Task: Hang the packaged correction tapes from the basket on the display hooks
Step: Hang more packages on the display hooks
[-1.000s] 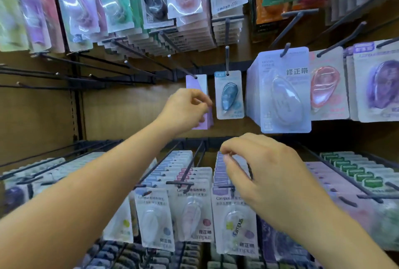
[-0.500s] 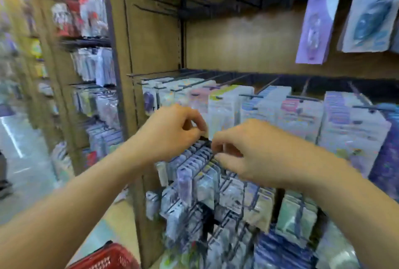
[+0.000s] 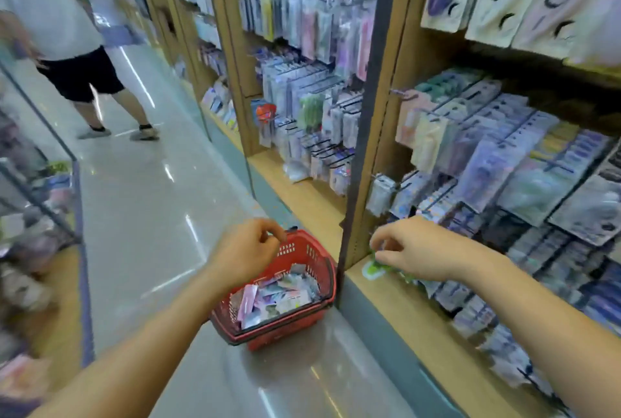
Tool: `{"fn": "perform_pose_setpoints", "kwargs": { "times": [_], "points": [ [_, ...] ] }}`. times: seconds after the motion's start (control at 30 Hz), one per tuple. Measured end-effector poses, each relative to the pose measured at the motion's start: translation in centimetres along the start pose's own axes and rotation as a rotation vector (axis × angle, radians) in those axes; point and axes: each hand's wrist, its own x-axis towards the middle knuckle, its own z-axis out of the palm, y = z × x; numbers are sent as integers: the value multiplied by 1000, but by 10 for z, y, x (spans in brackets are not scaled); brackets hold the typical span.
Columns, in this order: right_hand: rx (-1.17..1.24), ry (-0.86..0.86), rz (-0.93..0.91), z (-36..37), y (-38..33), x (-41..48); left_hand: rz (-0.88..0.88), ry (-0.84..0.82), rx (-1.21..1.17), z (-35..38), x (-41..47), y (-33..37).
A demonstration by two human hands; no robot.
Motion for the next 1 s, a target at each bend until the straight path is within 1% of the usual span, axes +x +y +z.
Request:
{"fn": "perform_pose_setpoints", "kwargs": {
  "times": [0.13, 0.23, 0.4, 0.53, 0.63, 0.7, 0.8, 0.9, 1.0],
  "points": [
    [174, -32, 69, 64, -19, 64, -221, 5, -22, 12, -11, -99],
    [297, -36, 123, 108, -27, 106, -359, -15, -64, 25, -13, -159],
    [454, -53, 209, 169, -22, 182, -550, 18, -164, 58, 3, -232],
    [605, -61, 293, 211, -5, 254, -709, 16, -259, 87, 36, -277],
    [691, -89, 370, 240, 12, 314, -771, 38, -308, 112, 73, -306],
    [736, -123, 440, 262, 26, 353, -820, 11, -351, 131, 103, -321],
    [770, -171, 523, 306, 45, 411, -835, -11, -388, 170, 151, -349],
    [741, -225, 579, 363, 62, 463, -843, -56, -397, 222, 196, -381],
    [657, -303, 594, 434, 80, 509, -801, -156, -357, 295, 237, -422]
  ]
}}
